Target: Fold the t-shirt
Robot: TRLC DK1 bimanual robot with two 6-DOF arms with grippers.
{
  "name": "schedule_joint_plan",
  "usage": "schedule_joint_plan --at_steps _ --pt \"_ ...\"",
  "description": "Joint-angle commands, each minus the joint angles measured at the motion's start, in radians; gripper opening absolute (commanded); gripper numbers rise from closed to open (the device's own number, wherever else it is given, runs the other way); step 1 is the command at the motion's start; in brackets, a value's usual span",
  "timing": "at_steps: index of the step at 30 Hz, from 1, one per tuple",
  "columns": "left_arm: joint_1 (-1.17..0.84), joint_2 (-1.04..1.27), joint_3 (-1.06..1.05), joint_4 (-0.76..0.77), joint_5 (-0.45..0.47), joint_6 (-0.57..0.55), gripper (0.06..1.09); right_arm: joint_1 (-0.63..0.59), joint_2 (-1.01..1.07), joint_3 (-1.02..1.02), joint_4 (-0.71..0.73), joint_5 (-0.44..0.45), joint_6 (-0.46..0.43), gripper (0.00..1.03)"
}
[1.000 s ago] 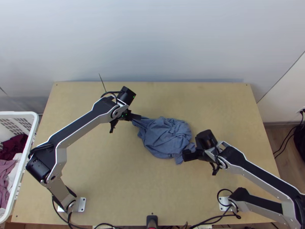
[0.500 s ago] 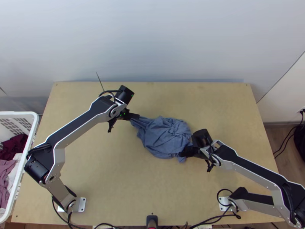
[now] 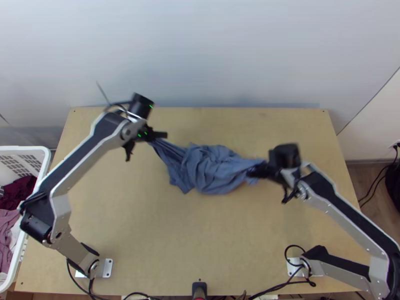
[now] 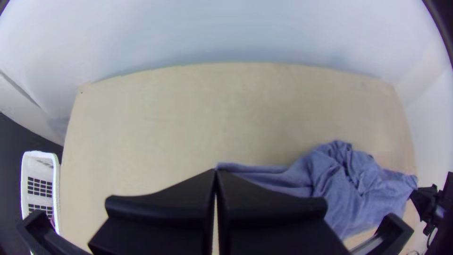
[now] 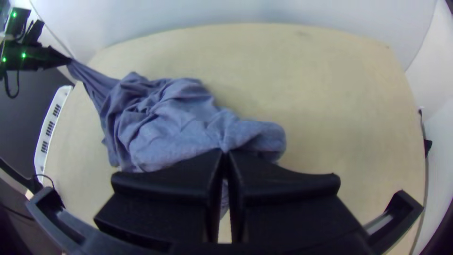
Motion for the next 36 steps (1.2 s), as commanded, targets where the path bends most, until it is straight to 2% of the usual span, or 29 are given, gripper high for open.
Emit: schedule_joint_plan --at_steps 1,4,9,17,22,25,30,36 --pt "0.107 -0.045 0.174 -0.083 0.0 -0.002 0.1 -0.129 -0.017 0.272 -0.15 0.004 -0.03 0.03" --pt "0.145 -0.068 0.26 -0.115 0.0 -0.004 0.1 -0.16 -0.014 0.394 -0.204 0.009 -0.03 0.03" --pt "0.205 -0.126 0.371 -0.13 -0.002 -0.004 0.1 -0.185 -0.009 0.574 -0.256 0.065 -0.06 0.03" --pt "0.291 -0.203 0.547 -0.117 -0.003 0.023 0.1 -0.189 -0.021 0.753 -0.273 0.19 -0.103 0.03" --pt "0.349 -0.275 0.549 -0.048 -0.005 0.03 0.1 -0.237 -0.049 0.776 -0.213 0.262 -0.112 0.03" --pt "0.386 -0.309 0.549 -0.042 -0.005 0.03 0.1 -0.246 -0.081 0.763 -0.17 0.294 -0.155 0.03" --pt "0.418 -0.368 0.549 -0.005 -0.009 0.046 0.1 -0.241 -0.113 0.776 -0.138 0.312 -0.203 0.03" --pt "0.423 -0.442 0.549 0.116 -0.051 0.104 0.1 -0.24 -0.129 0.829 -0.112 0.354 -0.235 0.03"
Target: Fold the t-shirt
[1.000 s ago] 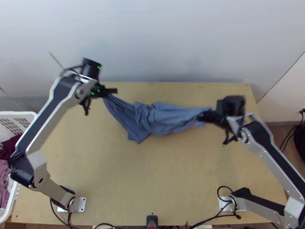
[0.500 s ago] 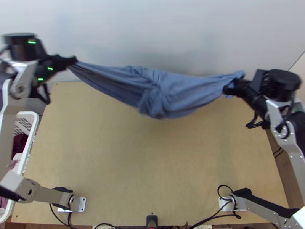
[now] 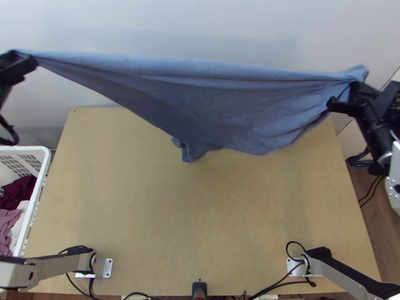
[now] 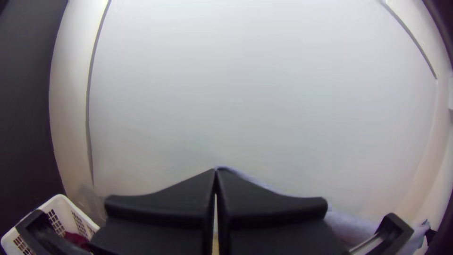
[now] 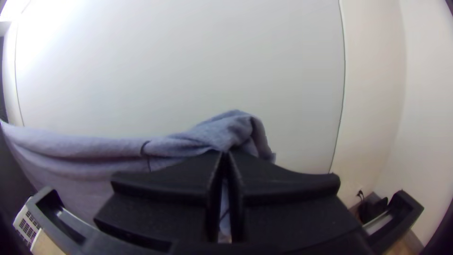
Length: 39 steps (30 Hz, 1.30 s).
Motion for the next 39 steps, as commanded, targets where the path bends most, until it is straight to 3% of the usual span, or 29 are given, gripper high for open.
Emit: schedule_joint_plan --at_steps 1,9,15,24,28,32,39 --pt "0.022 -0.091 0.005 0.12 -0.034 0.051 0.1 0.0 -0.032 0.048 0.043 0.052 -0.046 0.03" --pt "-0.001 -0.237 -0.12 0.11 -0.048 0.08 0.1 0.039 -0.103 0.055 0.042 0.097 -0.113 0.03" --pt "-0.064 -0.372 -0.192 0.028 -0.037 0.121 0.1 0.065 -0.196 0.052 -0.054 0.098 -0.167 0.03" --pt "-0.07 -0.462 -0.215 -0.283 0.162 0.092 0.1 0.071 -0.287 0.009 -0.19 0.095 -0.174 0.03" --pt "-0.07 -0.504 -0.389 -0.314 0.234 0.065 0.1 0.118 -0.287 -0.087 -0.204 0.095 -0.135 0.03" --pt "-0.073 -0.525 -0.593 -0.251 0.266 0.009 0.1 0.149 -0.25 -0.186 -0.156 0.095 -0.081 0.03" --pt "-0.131 -0.513 -0.896 -0.107 0.286 -0.026 0.1 0.088 -0.103 -0.409 0.104 0.025 -0.032 0.03"
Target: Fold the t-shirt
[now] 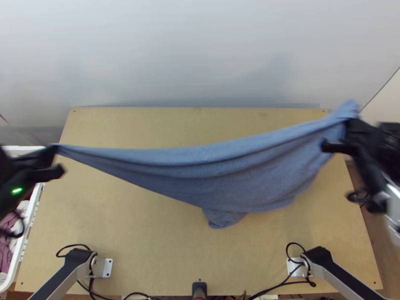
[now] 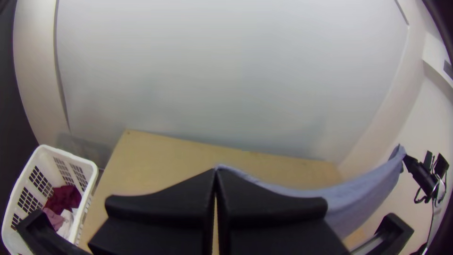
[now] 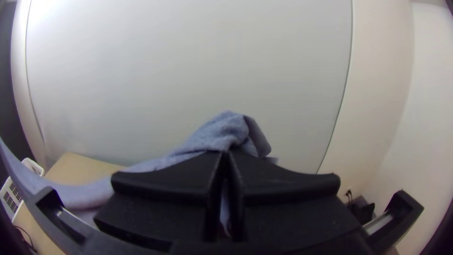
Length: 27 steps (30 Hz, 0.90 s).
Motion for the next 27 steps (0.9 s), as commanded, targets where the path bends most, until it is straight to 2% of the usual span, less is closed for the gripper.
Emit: schedule_joint_plan --at_steps 1,5,9,17,27 --pt "-0.044 -0.002 -0.307 0.13 0.032 -0.038 0.1 -0.067 0.147 -0.192 0.221 -0.075 0.053 0.03" --pt "-0.015 0.045 -0.423 0.283 0.025 -0.032 0.1 -0.129 0.342 -0.18 0.35 -0.106 0.104 0.03" --pt "0.048 0.148 -0.423 0.44 0.024 -0.021 0.1 -0.168 0.537 -0.102 0.415 -0.125 0.136 0.03" --pt "0.077 0.425 -0.33 0.645 0.016 -0.019 0.1 -0.217 0.854 0.097 0.401 -0.15 0.211 0.03" --pt "0.021 0.738 -0.241 0.828 0.012 -0.038 0.1 -0.192 0.982 0.113 0.376 -0.161 0.297 0.03"
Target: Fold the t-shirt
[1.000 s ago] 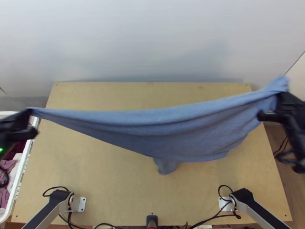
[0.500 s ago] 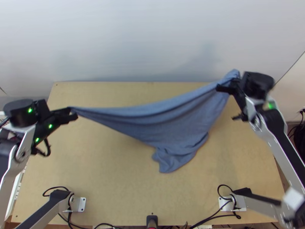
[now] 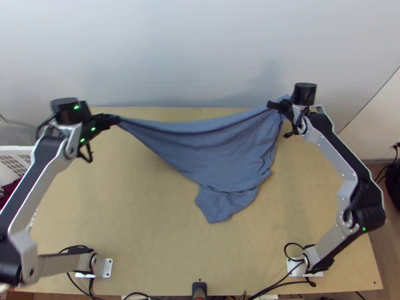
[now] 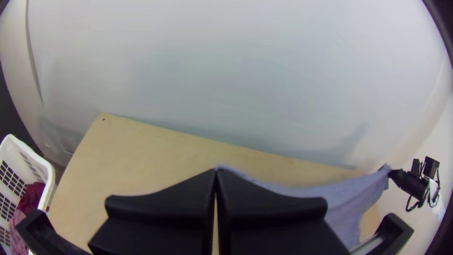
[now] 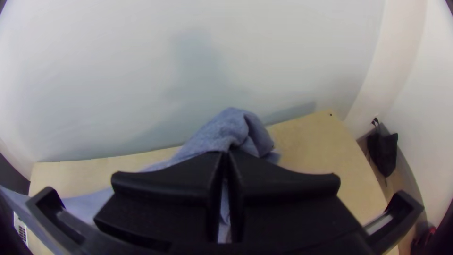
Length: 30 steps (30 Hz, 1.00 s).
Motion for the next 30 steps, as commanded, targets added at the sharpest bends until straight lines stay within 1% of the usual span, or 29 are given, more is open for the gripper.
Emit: schedule_joint_plan --at_steps 1,4,10,14,19,23,27,30 --pt "-0.037 0.233 0.098 0.106 -0.004 -0.013 0.1 0.003 0.106 0.02 -0.011 -0.005 0.055 0.03" --pt "-0.066 0.324 0.204 0.106 -0.004 -0.022 0.1 -0.019 0.11 0.016 -0.016 -0.003 0.076 0.03" --pt "-0.168 0.532 0.465 0.097 0.001 -0.039 0.1 -0.097 0.093 -0.006 -0.03 0.006 0.075 0.03" --pt "-0.246 0.692 0.704 0.02 -0.001 -0.08 0.1 -0.166 0.073 -0.033 -0.04 0.014 0.076 0.03" --pt "-0.336 0.893 0.971 -0.044 -0.018 -0.085 0.1 -0.224 0.06 -0.072 -0.047 0.012 0.075 0.03" --pt "-0.41 0.908 0.995 -0.007 -0.027 -0.085 0.1 -0.238 0.064 -0.082 -0.05 0.012 0.076 0.03" --pt "-0.458 0.845 0.972 -0.047 -0.013 -0.088 0.1 -0.238 0.063 -0.098 -0.05 0.012 0.078 0.03" --pt "-0.479 0.816 0.951 -0.049 0.007 -0.088 0.1 -0.223 0.069 -0.111 -0.05 0.011 0.078 0.03"
